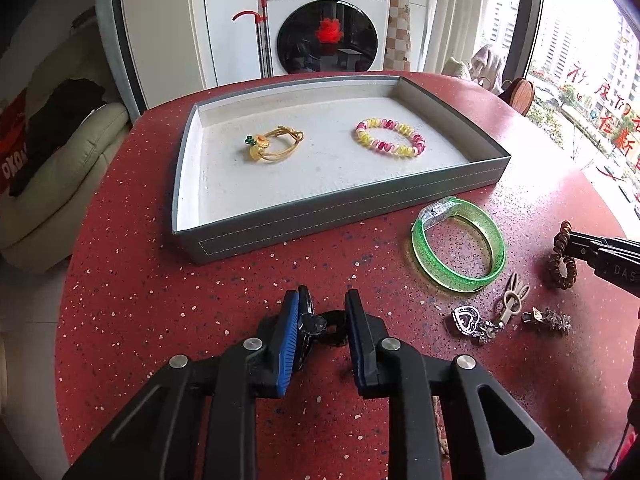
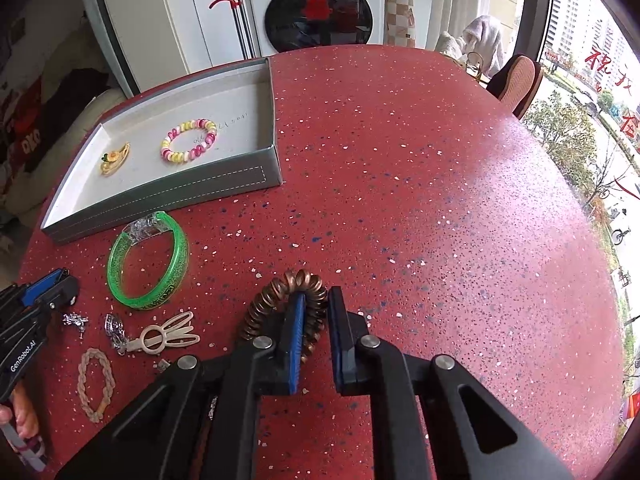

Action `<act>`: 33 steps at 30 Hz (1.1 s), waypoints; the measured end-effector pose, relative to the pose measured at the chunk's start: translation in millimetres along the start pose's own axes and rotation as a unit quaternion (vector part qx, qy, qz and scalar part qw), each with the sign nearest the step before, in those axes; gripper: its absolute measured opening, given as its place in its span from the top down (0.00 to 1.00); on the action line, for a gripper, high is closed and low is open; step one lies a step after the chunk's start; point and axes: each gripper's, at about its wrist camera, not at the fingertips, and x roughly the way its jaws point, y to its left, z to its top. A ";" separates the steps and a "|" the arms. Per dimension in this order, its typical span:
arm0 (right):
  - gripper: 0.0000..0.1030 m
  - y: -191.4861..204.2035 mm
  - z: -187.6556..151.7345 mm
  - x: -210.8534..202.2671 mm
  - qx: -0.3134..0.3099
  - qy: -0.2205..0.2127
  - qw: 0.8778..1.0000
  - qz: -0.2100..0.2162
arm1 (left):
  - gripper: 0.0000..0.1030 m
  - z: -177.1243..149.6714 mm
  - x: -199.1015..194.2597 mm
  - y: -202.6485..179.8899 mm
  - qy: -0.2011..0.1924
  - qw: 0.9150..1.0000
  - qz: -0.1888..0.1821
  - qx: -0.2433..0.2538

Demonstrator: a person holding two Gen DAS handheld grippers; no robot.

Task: Organize jewelry
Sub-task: 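Place the hair claw beside the yellow bracelet while the right tool drops the coil onto the beaded bracelet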

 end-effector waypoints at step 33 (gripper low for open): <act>0.87 60.3 101.3 -11.4 -0.010 -0.036 0.995 0.094 | 0.60 106.0 -4.5 47.4 -0.069 0.997 0.003 -0.045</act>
